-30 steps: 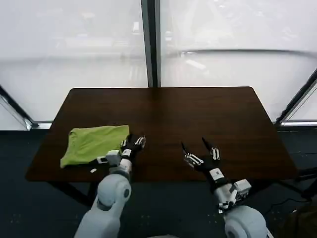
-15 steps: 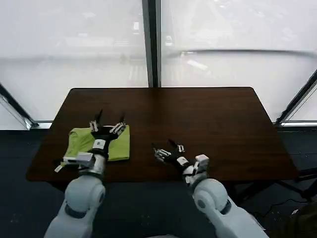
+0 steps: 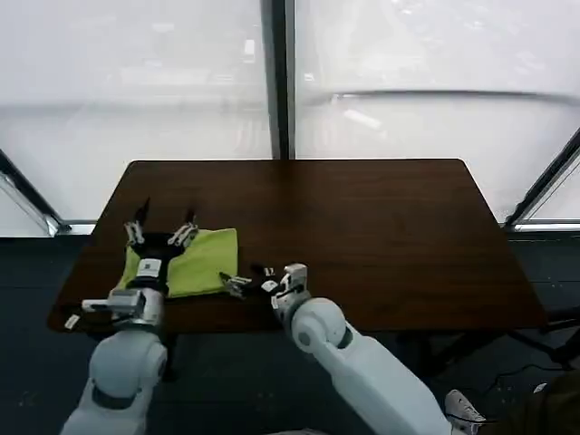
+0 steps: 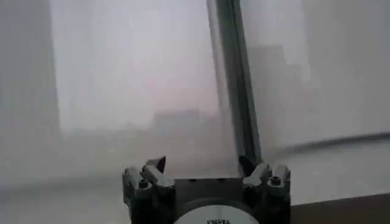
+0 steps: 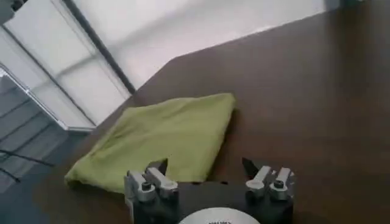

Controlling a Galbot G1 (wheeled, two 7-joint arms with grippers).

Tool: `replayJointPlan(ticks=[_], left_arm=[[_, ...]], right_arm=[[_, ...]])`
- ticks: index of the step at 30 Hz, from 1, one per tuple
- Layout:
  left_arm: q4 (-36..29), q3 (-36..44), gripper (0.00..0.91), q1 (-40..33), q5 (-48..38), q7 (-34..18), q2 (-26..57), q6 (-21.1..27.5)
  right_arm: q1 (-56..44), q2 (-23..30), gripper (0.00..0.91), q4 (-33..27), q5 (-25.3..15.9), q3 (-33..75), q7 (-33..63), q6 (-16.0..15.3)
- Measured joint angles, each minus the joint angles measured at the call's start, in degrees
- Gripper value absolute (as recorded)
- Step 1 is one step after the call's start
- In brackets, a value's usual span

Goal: Fold and organize the clothes.

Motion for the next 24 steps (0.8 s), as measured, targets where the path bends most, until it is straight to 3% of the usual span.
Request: replayJointPlan(ticks=[3,4,5,14,24], left_arm=[[-0.1,-0.84,0.878,0.66,0.01,-0.02,-0.02,-0.23],[-0.19,-1.03,0.878,0.8,-0.03,-0.11,-0.07,-0.24],[-0.28,-1.19,0.878,0.96,-0.07,-0.17,-0.12,-0.25],[-0.89,-2.28,0.878,2.0,-0.22,-0.17,-0.12,-0.54],[0.23,-2.81,0.878,1.87,-0.68,-0.18,-0.04,-0.82]], right_arm=[[1.71,2.19,0.38,-2.72,0.2,-1.36,0.04,-0.72],[2.06,2.75,0.059,-3.35,0.19,-1.63,0.03,-0.76],[2.3,3.22,0.0,-3.9,0.18,-1.87,-0.03,-0.78],[2.48,4.83,0.0,-5.47,-1.74,-2.74,-0.22,-0.37],[-0.07,2.02,0.0,-2.36,-9.1,1.57,1.04,-0.42]])
